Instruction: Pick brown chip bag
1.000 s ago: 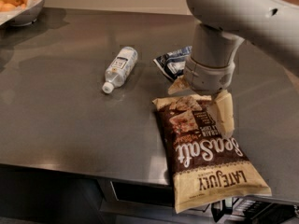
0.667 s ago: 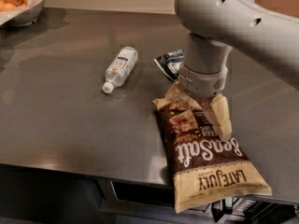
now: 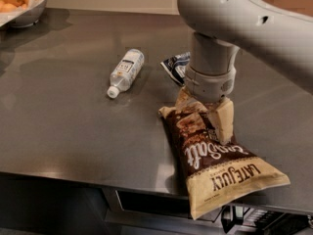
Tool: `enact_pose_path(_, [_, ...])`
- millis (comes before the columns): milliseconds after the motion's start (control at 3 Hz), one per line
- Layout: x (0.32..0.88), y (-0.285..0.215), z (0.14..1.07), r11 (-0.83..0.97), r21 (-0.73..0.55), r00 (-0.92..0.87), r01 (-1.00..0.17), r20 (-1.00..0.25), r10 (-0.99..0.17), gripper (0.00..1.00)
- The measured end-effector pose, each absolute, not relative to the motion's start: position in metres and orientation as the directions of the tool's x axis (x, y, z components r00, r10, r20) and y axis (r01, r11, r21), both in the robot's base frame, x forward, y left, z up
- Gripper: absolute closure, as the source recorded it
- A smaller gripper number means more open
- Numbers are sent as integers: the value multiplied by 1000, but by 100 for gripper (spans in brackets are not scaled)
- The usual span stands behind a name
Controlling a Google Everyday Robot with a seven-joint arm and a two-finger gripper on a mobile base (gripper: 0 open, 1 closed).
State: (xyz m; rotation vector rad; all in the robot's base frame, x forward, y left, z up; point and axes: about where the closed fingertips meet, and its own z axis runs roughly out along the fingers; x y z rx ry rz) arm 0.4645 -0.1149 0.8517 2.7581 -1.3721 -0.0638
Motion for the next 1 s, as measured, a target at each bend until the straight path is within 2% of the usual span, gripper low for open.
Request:
enact_pose_path(667, [474, -120, 884, -571, 10, 570, -821, -19, -821, 84])
enact_pose_path(1000, [477, -124, 903, -547, -28, 548, -837, -48, -835, 100])
